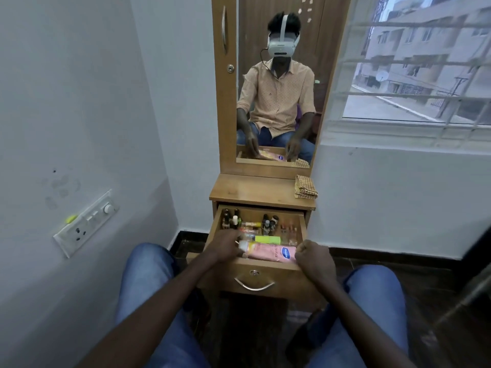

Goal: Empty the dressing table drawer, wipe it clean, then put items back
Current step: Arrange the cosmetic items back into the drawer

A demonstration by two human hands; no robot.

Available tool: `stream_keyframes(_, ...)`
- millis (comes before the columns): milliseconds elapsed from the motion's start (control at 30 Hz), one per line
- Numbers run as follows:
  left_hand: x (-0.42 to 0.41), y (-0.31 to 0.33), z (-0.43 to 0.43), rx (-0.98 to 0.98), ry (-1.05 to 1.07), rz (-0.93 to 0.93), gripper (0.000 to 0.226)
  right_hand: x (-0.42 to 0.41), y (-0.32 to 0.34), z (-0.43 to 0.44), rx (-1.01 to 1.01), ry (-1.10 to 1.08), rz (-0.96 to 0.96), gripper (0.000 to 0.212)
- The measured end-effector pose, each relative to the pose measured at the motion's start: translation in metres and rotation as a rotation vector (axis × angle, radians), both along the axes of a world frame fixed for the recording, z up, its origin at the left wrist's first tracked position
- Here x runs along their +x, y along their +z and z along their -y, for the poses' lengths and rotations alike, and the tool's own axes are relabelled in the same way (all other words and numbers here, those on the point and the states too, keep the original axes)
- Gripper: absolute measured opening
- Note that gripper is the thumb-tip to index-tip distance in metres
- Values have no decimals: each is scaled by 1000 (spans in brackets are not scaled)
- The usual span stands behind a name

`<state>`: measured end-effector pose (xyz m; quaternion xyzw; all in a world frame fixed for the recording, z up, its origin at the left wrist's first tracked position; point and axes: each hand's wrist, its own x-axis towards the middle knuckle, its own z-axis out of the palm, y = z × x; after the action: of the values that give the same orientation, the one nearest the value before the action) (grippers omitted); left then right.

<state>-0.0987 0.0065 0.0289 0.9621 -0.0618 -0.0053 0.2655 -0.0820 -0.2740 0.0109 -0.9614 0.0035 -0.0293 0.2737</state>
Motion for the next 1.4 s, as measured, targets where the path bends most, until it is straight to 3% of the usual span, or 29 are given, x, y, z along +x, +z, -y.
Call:
stream_keyframes(567,24,-13,2,115,84,-267,30,-15,13,-7,-98,78,36,26)
stream_keyframes(1400,30,-26,17,69,104,-260,34,-5,2,-6,-192,116,47,33)
